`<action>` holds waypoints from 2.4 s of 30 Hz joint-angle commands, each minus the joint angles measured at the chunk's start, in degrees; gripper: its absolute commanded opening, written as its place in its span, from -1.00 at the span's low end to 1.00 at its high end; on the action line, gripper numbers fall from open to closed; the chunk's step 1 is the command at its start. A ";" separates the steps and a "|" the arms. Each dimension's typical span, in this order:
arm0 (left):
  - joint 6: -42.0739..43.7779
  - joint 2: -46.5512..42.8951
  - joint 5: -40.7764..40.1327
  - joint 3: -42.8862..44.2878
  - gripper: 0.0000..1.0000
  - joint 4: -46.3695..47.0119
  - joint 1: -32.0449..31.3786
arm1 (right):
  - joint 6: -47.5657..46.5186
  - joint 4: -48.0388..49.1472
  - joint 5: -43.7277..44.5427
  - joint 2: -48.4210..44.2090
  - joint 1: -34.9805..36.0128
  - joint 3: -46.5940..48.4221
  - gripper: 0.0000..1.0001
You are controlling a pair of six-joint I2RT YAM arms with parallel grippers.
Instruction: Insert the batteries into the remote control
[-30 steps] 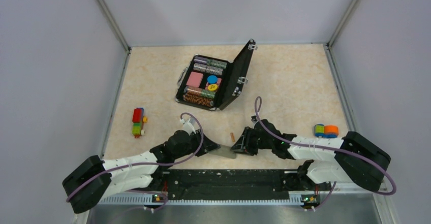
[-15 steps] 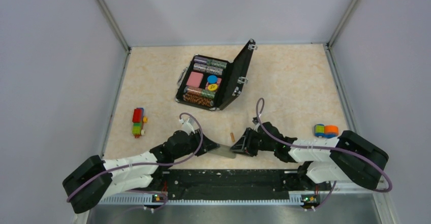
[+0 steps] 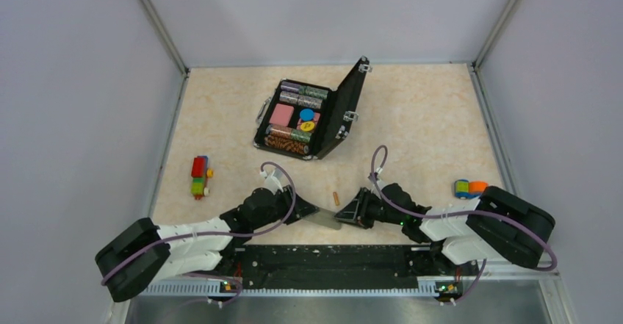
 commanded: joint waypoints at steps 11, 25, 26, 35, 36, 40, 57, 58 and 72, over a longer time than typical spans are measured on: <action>0.19 1.23 -2.50 -0.63 -1.00 -5.84 -3.29 | 5.40 32.14 -5.13 8.69 1.08 -1.43 -0.41; 1.18 -4.85 -8.95 1.77 -1.00 -18.28 -3.97 | 4.64 25.10 -4.46 0.32 1.02 4.95 -0.40; 1.09 -5.28 -9.10 1.73 -1.00 -18.72 -3.97 | 4.11 22.68 -4.32 -0.88 1.03 5.71 -0.40; -0.03 -10.03 -10.51 2.11 -1.00 -25.21 -3.97 | -6.93 -15.76 4.07 -12.11 -0.56 15.14 -0.34; -0.20 -10.78 -10.64 2.23 -1.00 -26.29 -3.97 | -8.27 -20.05 5.55 -12.88 -1.19 16.59 -0.32; -1.81 -13.63 -12.16 3.38 -1.00 -32.84 -3.97 | -13.25 -30.60 11.00 -12.94 -4.25 21.36 -0.23; -4.03 -19.29 -18.23 6.87 -1.00 -45.14 -3.97 | -29.52 -55.78 20.09 -14.69 -6.24 28.41 -0.12; -3.07 -19.36 -18.02 6.96 -1.00 -44.74 -3.95 | -31.03 -58.18 20.86 -15.52 -6.18 28.55 -0.10; 17.86 -25.15 -9.45 7.37 -1.00 -32.21 -3.97 | -48.73 -67.46 22.64 -12.62 -6.47 29.43 0.19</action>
